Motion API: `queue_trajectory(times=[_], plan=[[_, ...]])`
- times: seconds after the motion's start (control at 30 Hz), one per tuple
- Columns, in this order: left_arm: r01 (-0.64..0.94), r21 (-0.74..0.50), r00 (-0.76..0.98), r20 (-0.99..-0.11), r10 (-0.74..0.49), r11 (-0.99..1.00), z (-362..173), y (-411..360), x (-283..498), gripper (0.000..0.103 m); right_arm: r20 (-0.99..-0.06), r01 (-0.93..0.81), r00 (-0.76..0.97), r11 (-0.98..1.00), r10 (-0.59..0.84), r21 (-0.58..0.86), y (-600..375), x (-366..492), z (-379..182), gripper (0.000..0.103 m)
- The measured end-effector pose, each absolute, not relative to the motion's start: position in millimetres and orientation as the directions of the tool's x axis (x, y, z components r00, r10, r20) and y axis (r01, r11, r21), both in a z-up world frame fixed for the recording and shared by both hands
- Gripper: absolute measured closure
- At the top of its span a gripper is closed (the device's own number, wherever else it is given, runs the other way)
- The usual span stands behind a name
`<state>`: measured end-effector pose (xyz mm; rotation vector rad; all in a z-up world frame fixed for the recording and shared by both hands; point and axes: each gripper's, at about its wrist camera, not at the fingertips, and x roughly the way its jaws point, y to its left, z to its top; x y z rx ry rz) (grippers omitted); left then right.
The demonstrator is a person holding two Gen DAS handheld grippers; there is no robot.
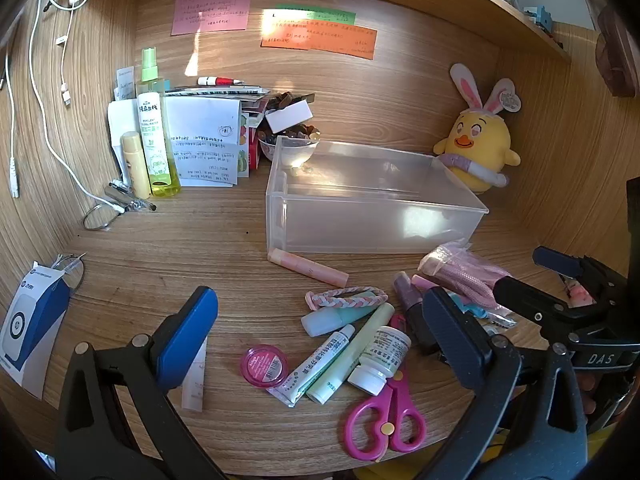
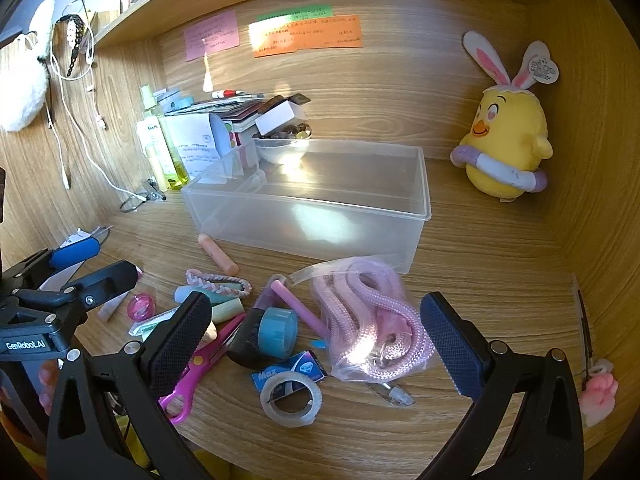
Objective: Organize objects
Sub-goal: 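Move both grippers toward the scattered items on the desk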
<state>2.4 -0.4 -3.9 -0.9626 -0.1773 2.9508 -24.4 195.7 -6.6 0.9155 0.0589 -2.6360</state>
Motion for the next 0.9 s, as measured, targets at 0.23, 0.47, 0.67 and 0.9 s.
queue_trajectory(times=[0.23, 0.47, 0.67, 0.9], plan=[[-0.002, -0.112, -0.808, -0.586, 0.068, -0.994, -3.5, 0.2, 2.1, 0.0, -0.608, 0.338, -0.73, -0.938, -0.311, 0.074, 195.3, -24.2, -6.3, 0.0], [-0.007, -0.107, -0.809, -0.584, 0.069, -0.994, -3.2, 1.0, 2.9, 0.0, -0.611, 0.338, -0.728, -0.938, -0.312, 0.076, 195.3, -25.1, -6.1, 0.0], [-0.009, -0.104, -0.809, -0.584, 0.068, -0.995, -2.7, 1.8, 2.7, 0.0, -0.612, 0.337, -0.728, -0.938, -0.311, 0.076, 195.9, -25.6, -6.1, 0.0], [-0.01, -0.104, -0.809, -0.584, 0.069, -0.994, -2.7, 2.2, 2.8, 0.0, -0.614, 0.337, -0.725, -0.938, -0.312, 0.077, 195.3, -25.6, -7.7, 0.0]])
